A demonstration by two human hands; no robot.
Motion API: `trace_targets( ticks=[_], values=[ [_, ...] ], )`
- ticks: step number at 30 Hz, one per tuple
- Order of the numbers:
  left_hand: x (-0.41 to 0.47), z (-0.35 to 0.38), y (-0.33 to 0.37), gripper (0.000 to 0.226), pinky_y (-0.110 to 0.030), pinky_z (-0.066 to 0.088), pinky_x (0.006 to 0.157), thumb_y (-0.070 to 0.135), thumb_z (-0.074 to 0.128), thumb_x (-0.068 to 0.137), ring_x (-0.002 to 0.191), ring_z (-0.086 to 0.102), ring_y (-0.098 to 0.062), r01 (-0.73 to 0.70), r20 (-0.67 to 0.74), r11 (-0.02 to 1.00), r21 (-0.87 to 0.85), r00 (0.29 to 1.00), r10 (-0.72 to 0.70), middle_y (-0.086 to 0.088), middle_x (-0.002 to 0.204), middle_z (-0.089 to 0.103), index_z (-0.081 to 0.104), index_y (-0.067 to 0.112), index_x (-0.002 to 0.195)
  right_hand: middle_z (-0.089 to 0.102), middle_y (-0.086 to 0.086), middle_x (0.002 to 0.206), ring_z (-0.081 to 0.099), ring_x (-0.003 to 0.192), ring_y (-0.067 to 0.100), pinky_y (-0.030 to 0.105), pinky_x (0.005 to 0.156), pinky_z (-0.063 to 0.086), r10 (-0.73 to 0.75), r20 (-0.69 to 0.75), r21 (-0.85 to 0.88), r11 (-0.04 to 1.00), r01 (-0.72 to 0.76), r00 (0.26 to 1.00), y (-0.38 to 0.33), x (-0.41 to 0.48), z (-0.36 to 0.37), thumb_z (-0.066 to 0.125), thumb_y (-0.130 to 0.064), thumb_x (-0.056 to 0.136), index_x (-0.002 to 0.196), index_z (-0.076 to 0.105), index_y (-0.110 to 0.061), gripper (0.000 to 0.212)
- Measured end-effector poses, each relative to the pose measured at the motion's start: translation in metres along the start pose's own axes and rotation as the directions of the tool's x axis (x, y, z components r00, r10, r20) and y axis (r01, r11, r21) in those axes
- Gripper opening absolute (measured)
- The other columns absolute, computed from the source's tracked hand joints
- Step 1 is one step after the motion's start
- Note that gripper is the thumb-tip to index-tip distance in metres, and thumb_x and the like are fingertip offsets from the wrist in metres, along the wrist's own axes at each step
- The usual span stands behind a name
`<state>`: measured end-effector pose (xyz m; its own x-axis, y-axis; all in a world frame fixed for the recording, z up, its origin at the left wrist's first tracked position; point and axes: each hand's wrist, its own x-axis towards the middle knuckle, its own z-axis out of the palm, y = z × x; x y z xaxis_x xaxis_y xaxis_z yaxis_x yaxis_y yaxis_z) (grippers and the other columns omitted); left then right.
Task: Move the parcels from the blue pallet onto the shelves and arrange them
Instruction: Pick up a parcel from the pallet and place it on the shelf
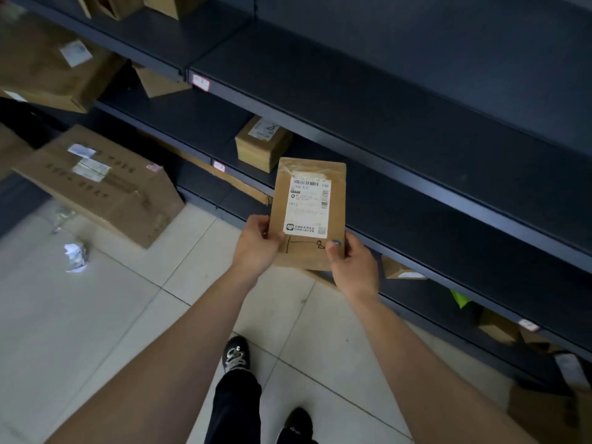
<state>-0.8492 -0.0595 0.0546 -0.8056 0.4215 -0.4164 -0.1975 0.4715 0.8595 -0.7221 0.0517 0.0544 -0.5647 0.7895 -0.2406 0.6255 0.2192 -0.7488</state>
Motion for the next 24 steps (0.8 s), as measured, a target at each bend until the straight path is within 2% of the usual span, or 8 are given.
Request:
trace_targets(
  ticks=[3,5,9,11,14,17,20,24],
  values=[
    [0.044,-0.006,-0.001,0.033,-0.038,0.049,0.092,0.020,0.062,0.090,0.106,0.057,-0.018,0.012,0.056,1.000,0.008,0.998,-0.013,0.004,0.116,0.060,0.051,0.019,0.121,0.067,-0.003,0.106,0.061,0.100,0.017,0.037,0.086,0.050,0.045,-0.013,0.038,0.998,-0.044,0.999,-0.004,0.033,0.025,0.050,-0.034,0.096,0.115,0.062,-0.023,0.025],
    [0.074,-0.010,-0.002,0.032,-0.041,0.049,0.095,0.018,0.062,0.089,0.108,0.059,-0.019,0.004,0.092,1.000,0.023,0.996,-0.006,0.004,0.117,0.062,0.053,0.020,0.120,0.067,-0.003,0.106,0.061,0.100,0.017,0.035,0.084,0.049,0.074,-0.032,0.059,0.996,-0.072,0.997,-0.007,0.054,0.043,0.051,-0.032,0.096,0.114,0.063,-0.024,0.023],
    [0.132,-0.013,-0.007,0.027,-0.038,0.049,0.095,0.011,0.057,0.088,0.107,0.060,-0.017,-0.020,0.162,0.999,0.035,0.987,0.014,0.005,0.113,0.064,0.057,0.027,0.109,0.067,-0.004,0.106,0.060,0.098,0.015,0.031,0.083,0.047,0.131,-0.044,0.109,0.986,-0.126,0.990,-0.009,0.097,0.073,0.053,-0.030,0.096,0.113,0.063,-0.023,0.021],
    [0.159,-0.010,-0.012,0.030,-0.034,0.048,0.094,0.010,0.056,0.088,0.108,0.058,-0.017,-0.027,0.177,0.998,0.051,0.984,0.018,0.005,0.115,0.063,0.059,0.026,0.112,0.067,-0.004,0.110,0.060,0.100,0.014,0.031,0.083,0.047,0.150,-0.037,0.123,0.982,-0.144,0.988,-0.006,0.120,0.087,0.052,-0.031,0.097,0.115,0.063,-0.022,0.023],
    [0.196,0.000,-0.018,0.038,-0.028,0.048,0.084,0.012,0.054,0.091,0.102,0.059,-0.015,-0.048,0.183,0.997,0.062,0.982,0.036,0.006,0.110,0.064,0.057,0.024,0.127,0.066,-0.002,0.112,0.059,0.098,0.013,0.024,0.076,0.044,0.148,-0.064,0.151,0.979,-0.137,0.987,0.003,0.155,0.105,0.052,-0.028,0.097,0.119,0.062,-0.019,0.026],
    [0.232,0.014,-0.026,0.034,-0.028,0.051,0.070,0.012,0.052,0.094,0.087,0.062,-0.017,-0.116,0.187,0.991,0.066,0.977,0.102,0.002,0.096,0.066,0.058,0.029,0.123,0.066,0.000,0.111,0.058,0.093,0.012,0.018,0.066,0.042,0.109,-0.104,0.165,0.982,-0.091,0.989,0.015,0.190,0.121,0.051,-0.024,0.097,0.118,0.064,-0.016,0.026],
    [0.271,0.031,-0.039,0.036,-0.031,0.053,0.076,0.011,0.051,0.094,0.097,0.063,-0.022,-0.190,0.186,0.980,0.060,0.967,0.176,-0.004,0.111,0.066,0.059,0.028,0.126,0.067,0.000,0.108,0.061,0.096,0.015,0.022,0.071,0.043,0.071,-0.132,0.185,0.982,-0.046,0.989,0.031,0.226,0.136,0.052,-0.025,0.097,0.115,0.064,-0.016,0.023],
    [0.318,0.053,-0.051,0.043,-0.023,0.044,0.082,0.019,0.053,0.097,0.105,0.055,-0.014,-0.235,0.153,0.970,0.062,0.963,0.223,0.001,0.124,0.056,0.049,0.023,0.140,0.069,-0.001,0.104,0.064,0.092,0.014,0.028,0.079,0.049,0.001,-0.174,0.206,0.978,0.035,0.985,0.051,0.268,0.151,0.052,-0.025,0.098,0.111,0.064,-0.015,0.020]
  ],
)
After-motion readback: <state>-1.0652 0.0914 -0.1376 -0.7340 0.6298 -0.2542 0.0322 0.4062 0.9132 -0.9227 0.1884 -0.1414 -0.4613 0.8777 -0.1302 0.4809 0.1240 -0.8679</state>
